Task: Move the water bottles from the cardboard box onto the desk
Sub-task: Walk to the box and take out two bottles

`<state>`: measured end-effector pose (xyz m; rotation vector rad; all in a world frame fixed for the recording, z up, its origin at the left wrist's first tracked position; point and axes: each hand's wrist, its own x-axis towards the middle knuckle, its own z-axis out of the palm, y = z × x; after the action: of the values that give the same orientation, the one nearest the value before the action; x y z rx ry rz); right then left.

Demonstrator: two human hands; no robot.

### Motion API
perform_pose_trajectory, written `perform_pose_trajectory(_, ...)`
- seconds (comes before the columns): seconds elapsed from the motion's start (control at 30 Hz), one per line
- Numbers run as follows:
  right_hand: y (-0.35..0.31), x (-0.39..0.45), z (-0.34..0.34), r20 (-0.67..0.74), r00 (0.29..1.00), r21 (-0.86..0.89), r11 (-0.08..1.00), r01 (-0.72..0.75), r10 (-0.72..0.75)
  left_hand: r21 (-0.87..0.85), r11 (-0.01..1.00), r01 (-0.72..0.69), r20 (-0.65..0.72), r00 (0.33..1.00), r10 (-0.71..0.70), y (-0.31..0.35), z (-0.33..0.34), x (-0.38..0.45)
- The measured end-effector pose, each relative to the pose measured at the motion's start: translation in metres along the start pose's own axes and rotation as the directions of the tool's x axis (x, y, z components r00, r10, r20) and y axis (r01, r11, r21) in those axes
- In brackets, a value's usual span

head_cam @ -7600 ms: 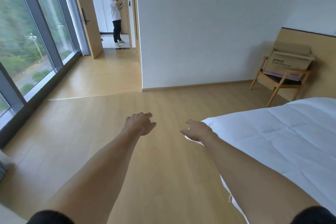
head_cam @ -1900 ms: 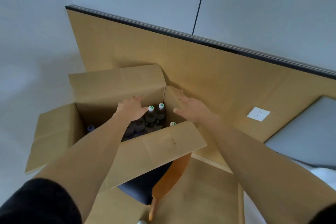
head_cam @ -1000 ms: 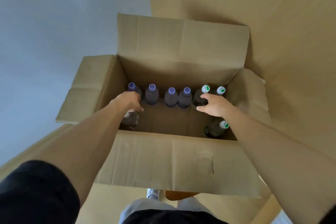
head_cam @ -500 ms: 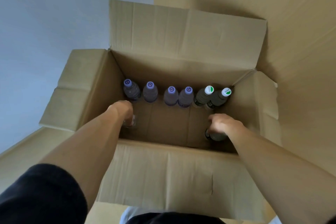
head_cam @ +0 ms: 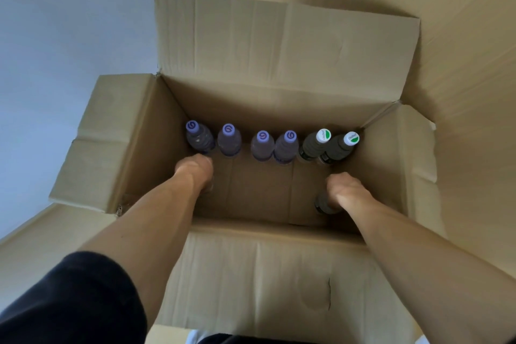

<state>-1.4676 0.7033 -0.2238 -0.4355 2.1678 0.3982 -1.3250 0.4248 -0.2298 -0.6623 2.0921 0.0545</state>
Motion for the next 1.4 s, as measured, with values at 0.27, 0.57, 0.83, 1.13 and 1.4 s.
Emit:
perform_pose_trajectory(0.27,-0.038,-0.003,-0.013,-0.131,0.989,0.109,0.99,0.088,-0.073,-0.025,0.994,-0.109,-0.119,0.987,0.106,0.054,-0.015,0.0)
perform_pose_trajectory(0.57,-0.061,0.019,-0.017,-0.214,0.946,0.157,0.948,0.277,-0.242,-0.014,0.977,-0.214,-0.125,0.97,0.21,0.081,-0.007,0.006)
perform_pose_trajectory(0.83,-0.049,0.04,0.004,-0.229,0.925,0.33,0.87,0.367,-0.303,-0.355,0.861,-0.363,-0.243,0.926,0.29,0.046,0.002,0.022)
perform_pose_trajectory(1.13,-0.043,0.058,0.02,-0.158,0.923,0.485,0.787,0.381,-0.35,-0.463,0.803,-0.375,-0.012,0.908,0.418,0.034,0.015,0.054)
perform_pose_trajectory(1.4,-0.033,0.06,0.026,-0.238,0.931,0.637,0.679,0.366,-0.278,-0.461,0.776,-0.431,-0.094,0.893,0.44,0.044,0.007,0.052)
